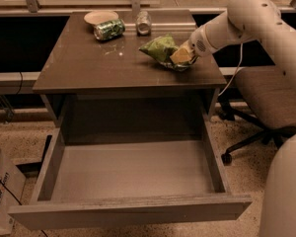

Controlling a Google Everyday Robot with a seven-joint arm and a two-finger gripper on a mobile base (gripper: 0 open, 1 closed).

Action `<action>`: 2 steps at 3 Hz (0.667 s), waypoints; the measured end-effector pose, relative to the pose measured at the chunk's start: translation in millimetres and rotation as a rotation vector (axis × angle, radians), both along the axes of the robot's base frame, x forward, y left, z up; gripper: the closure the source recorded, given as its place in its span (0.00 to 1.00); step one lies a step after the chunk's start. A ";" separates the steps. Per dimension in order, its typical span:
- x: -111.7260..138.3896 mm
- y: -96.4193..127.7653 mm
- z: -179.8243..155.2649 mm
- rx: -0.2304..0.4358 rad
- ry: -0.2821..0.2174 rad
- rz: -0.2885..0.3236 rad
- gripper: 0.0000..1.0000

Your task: Place green jalapeno chip bag into top drawer

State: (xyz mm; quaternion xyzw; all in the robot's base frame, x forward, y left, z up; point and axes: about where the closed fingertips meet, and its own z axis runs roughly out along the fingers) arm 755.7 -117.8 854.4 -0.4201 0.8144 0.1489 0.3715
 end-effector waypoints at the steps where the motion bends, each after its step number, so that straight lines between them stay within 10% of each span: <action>1: -43.6 5.7 25.2 -0.043 -0.056 0.057 1.00; 2: -114.1 23.0 55.8 -0.075 -0.096 0.134 1.00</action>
Offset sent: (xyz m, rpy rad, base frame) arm -0.2342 0.0493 0.0748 -0.1335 -0.0972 0.2558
